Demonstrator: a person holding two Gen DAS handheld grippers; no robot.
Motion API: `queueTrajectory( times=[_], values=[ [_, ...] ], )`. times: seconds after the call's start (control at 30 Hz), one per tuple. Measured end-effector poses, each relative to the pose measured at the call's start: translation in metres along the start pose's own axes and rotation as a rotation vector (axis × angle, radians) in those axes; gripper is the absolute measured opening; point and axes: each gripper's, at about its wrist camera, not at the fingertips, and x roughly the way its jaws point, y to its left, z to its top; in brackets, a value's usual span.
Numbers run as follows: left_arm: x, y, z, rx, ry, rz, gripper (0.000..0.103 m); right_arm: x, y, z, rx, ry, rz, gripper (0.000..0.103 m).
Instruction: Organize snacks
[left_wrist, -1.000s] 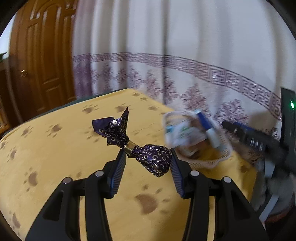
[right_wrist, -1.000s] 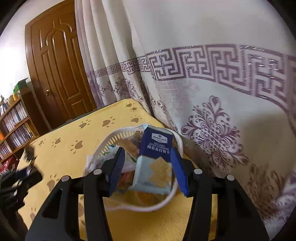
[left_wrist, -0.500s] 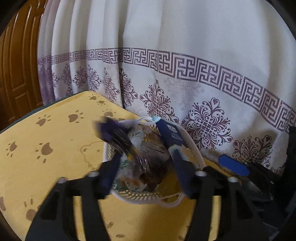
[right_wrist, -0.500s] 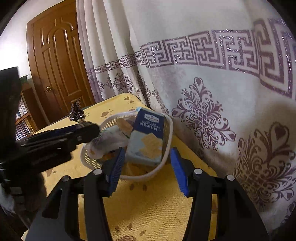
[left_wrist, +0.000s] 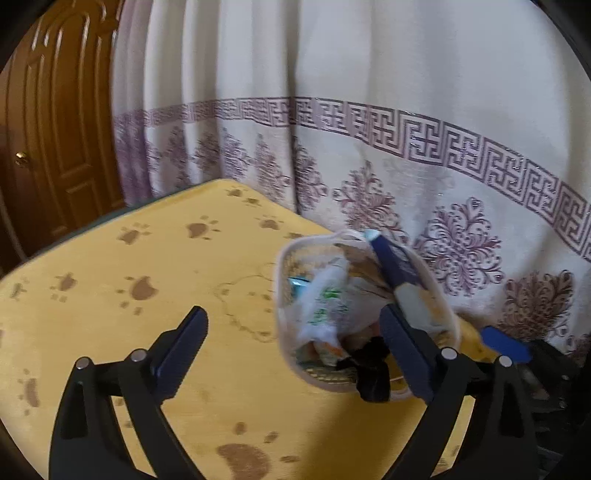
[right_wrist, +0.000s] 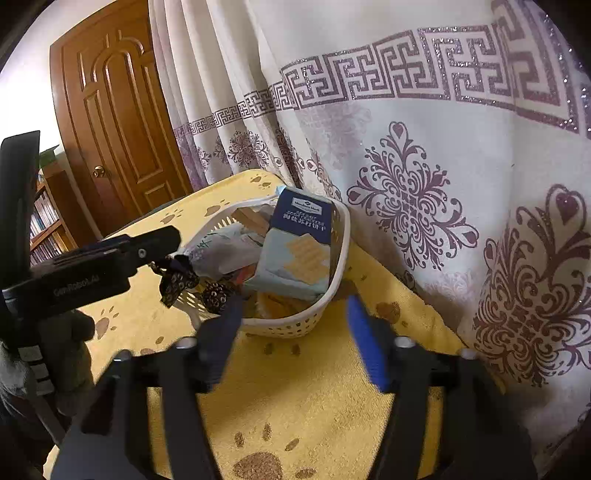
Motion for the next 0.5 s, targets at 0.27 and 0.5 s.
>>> queueTrajectory(
  times=[0.27, 0.5],
  values=[
    [-0.019, -0.019, -0.006, 0.131, -0.026, 0.14, 0.098, -0.005, 0.007, 0.001, -0.027, 0.001, -0.021, 0.085],
    [-0.027, -0.037, -0.01, 0.217, -0.049, 0.25, 0.098, -0.01, 0.011, 0.0, -0.053, 0.014, -0.03, 0.097]
  ],
)
